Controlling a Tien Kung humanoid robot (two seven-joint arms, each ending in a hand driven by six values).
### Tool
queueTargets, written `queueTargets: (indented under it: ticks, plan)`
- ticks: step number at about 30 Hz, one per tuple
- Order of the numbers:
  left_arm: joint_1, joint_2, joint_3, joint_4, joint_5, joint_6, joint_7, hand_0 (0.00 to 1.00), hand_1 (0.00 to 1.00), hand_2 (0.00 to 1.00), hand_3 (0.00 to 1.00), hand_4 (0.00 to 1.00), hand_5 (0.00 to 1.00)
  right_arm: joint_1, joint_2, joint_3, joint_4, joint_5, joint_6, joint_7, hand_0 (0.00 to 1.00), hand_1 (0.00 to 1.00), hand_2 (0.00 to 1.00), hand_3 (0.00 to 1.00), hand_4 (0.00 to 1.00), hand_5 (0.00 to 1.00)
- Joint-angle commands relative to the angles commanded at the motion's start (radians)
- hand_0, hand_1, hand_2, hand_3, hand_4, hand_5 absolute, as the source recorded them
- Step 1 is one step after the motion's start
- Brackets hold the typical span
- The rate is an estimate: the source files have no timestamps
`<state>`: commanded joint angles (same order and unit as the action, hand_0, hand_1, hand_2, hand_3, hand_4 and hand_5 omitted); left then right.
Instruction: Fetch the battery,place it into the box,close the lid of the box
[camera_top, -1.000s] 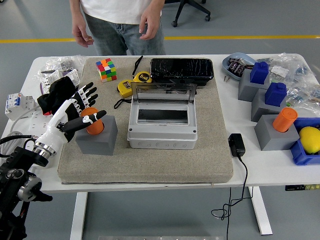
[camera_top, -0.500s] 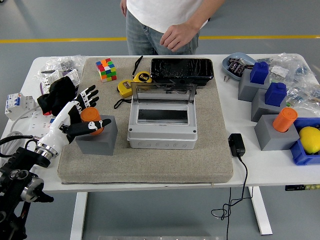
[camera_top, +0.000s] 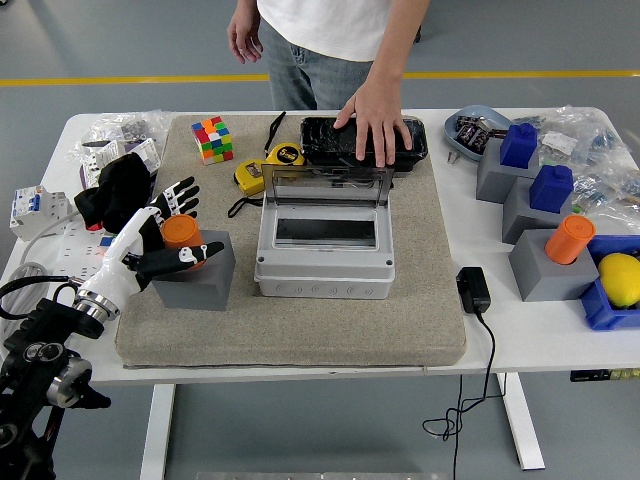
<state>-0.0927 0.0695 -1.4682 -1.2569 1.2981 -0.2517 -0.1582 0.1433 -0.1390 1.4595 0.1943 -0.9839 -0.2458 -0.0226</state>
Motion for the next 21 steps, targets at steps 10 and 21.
queueTargets:
  ticks: [10,21]
  plan:
    - [-0.004,0.0,0.0,0.002,0.0,0.027,-0.003,0.792,0.817,0.722,0.776,0.998,0.002,0.001,0.0,0.001,0.0,0.0,0.0,0.0,0.809,0.773,0.752,0.795,0.998,0.998]
    - [-0.005,0.0,-0.002,0.003,0.001,0.034,-0.005,0.678,0.677,0.517,0.553,0.998,0.002,0.002,-0.001,0.005,0.001,-0.002,0.0,-0.002,0.809,0.771,0.752,0.795,0.998,0.998]
